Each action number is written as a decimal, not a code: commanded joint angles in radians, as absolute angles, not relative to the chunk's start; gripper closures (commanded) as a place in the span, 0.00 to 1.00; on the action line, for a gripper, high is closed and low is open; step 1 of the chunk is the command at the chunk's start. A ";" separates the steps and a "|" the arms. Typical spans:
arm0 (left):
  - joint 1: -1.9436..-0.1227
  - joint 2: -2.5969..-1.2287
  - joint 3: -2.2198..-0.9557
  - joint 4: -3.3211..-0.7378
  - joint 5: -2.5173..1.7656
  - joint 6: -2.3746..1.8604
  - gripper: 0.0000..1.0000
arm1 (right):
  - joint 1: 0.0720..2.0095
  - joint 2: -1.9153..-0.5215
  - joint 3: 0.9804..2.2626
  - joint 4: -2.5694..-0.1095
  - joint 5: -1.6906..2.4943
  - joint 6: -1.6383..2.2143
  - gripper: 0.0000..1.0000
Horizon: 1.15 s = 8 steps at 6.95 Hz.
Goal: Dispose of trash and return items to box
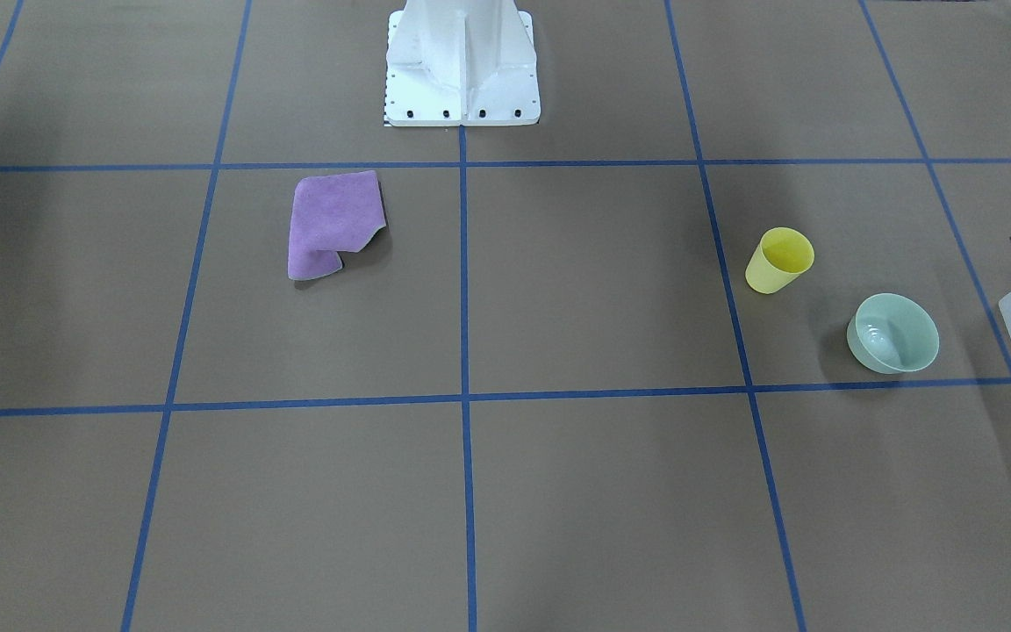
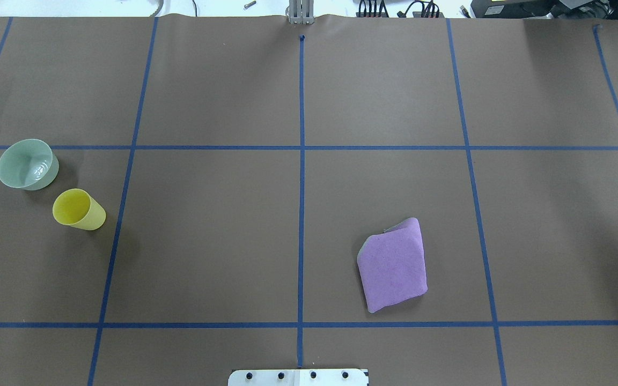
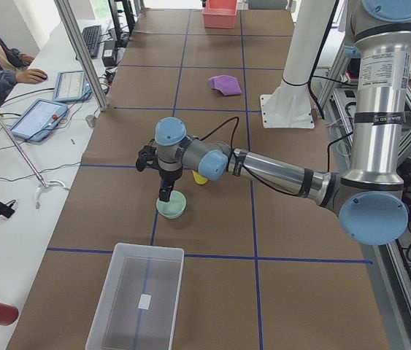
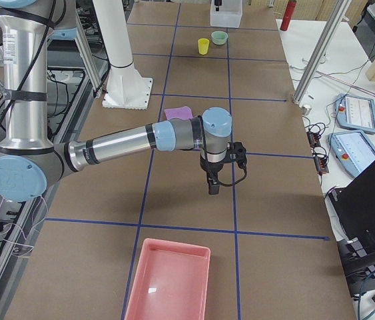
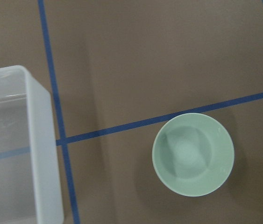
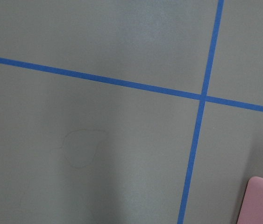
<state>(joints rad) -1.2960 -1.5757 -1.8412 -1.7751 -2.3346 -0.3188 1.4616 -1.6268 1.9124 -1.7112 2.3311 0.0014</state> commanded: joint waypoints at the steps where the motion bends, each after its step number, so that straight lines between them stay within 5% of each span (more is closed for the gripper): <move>1: -1.232 -1.572 -1.888 -1.772 -2.335 -0.458 0.02 | 1.459 -1.626 1.916 -1.691 2.339 0.017 0.00; 4: -1.213 -1.569 -1.911 -1.773 -2.339 -0.465 0.02 | 1.347 -1.628 1.960 -1.514 2.353 0.333 0.00; 8: -1.216 -1.563 -1.898 -1.770 -2.339 -0.462 0.02 | 0.847 -1.583 2.126 -1.310 2.101 1.048 0.01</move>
